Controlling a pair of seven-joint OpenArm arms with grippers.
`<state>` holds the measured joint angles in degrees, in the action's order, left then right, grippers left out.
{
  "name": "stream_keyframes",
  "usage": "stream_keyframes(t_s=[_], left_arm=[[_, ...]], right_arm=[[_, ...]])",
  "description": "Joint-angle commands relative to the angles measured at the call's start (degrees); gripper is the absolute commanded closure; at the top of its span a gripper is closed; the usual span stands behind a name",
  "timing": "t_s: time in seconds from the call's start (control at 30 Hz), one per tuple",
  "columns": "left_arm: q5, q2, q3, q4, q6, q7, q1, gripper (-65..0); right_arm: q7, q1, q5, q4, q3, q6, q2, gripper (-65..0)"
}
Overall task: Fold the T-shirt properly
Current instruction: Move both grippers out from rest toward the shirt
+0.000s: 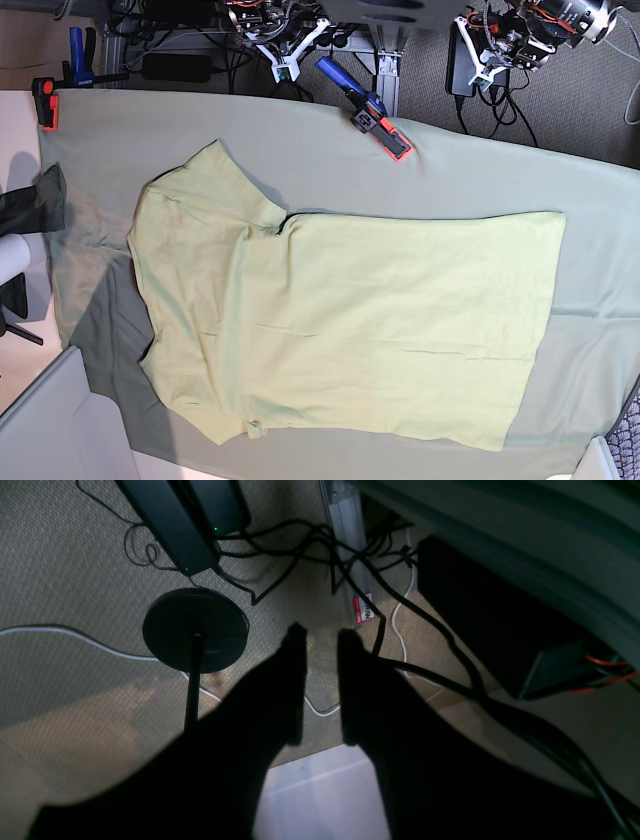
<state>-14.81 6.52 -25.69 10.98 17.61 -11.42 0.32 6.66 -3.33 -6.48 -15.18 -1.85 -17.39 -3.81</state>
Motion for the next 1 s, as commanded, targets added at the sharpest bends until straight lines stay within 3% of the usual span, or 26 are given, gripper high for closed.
stream_keyframes(t_s=[0.0,0.57,0.73,0.97], left_arm=[[0.0,0.1,-0.1,0.3,0.4,0.8,-0.1,-15.1],[0.1,0.2,-0.1,0.3,1.1,0.5,-0.1,-15.1],[4.2,0.2,-0.1,0.3,1.0,1.0,0.4,-15.1],[4.6,0.2,-0.1,0.9,1.0,3.1,2.3,-15.1]], right_arm=[[0.9,0.0,-0.2,-0.5,0.0,-1.9,-0.3,-9.0],[0.8,0.0,-0.2,-0.5,0.0,-1.9,-0.3,-9.0],[0.8,-0.2,-0.1,-0.5,0.1,-2.1,-0.3,-9.0],[0.8,-0.8,-0.1,-0.5,0.1,-2.1,-0.7,-9.0]])
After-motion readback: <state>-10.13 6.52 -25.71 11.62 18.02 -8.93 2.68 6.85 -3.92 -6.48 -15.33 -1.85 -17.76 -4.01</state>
